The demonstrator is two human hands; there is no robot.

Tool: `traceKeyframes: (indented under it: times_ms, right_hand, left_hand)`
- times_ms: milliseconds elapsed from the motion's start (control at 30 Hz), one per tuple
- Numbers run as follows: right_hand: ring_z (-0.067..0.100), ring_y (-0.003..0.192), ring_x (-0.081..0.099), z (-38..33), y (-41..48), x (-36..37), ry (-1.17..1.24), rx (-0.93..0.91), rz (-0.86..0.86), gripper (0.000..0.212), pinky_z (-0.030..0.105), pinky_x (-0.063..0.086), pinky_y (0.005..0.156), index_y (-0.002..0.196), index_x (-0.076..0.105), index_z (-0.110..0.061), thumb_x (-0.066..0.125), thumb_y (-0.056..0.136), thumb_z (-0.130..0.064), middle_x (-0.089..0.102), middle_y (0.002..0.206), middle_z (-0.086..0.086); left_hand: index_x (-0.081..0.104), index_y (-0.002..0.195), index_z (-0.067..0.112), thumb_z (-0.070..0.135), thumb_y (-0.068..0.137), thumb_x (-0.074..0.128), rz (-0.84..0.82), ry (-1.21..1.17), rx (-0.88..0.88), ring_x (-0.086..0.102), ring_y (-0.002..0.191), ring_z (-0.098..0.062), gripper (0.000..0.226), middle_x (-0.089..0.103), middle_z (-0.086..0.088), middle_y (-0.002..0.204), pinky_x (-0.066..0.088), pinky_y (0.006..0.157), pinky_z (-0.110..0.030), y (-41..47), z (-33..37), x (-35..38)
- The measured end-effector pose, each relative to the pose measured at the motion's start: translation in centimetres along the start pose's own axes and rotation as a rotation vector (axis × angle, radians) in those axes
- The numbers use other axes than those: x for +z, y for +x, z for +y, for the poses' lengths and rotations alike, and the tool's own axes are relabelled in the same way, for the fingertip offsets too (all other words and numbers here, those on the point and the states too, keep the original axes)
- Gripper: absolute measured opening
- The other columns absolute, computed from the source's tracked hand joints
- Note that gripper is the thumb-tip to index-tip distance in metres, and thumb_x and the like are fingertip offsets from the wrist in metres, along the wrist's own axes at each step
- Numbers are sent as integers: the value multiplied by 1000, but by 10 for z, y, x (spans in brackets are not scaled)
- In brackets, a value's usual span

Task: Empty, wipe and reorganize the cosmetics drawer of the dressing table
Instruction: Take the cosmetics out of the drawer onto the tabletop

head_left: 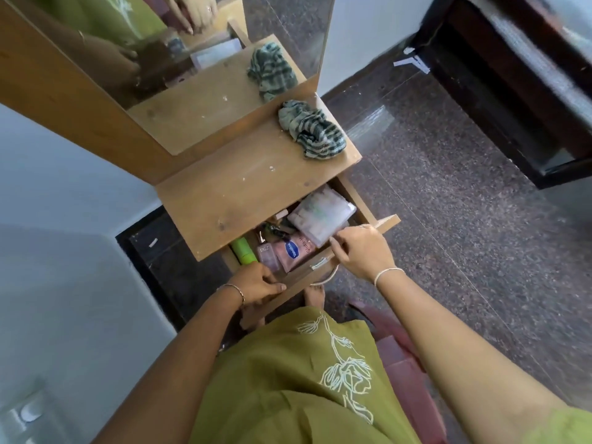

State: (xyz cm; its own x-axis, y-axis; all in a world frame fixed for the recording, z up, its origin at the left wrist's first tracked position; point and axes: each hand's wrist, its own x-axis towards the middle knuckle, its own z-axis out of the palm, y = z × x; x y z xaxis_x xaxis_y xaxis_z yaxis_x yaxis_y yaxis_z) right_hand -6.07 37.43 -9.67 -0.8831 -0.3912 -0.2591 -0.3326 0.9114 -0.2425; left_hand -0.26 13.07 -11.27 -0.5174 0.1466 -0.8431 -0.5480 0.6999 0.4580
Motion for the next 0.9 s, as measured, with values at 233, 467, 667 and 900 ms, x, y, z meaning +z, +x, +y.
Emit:
traceKeyframes:
  times_ms: [233,467,667,900]
  right_hand:
    - [17,53,53,16,10,3,-30,-74,-61,45,28,38,52,61,50,-20,37,94,-47,57,60,-3]
    - [22,50,51,8,29,24,-48,-147,52,37,26,27,48,59,44,-20,48,90,-39,53,58,-3]
    - [25,54,54,-12,43,45,-8,-227,176,24,25,28,57,65,53,-16,58,87,-25,58,62,2]
    - [30,102,51,-12,49,62,-119,-297,53,44,40,42,83,119,57,-11,58,85,-39,56,113,12]
  left_hand:
    - [67,78,11,28,79,75,-185,-116,-50,67,67,-12,18,71,-3,74,57,63,-24,7,7,5]
    - [66,81,12,21,79,74,-300,-157,22,67,71,-9,12,69,-2,75,57,68,-23,14,3,11]
    - [70,92,7,16,79,73,-341,-144,145,66,72,-7,16,71,-6,84,56,65,-19,21,0,16]
    - [71,94,5,18,79,73,-381,-148,248,67,78,-12,20,71,-16,92,57,70,-23,26,-7,24]
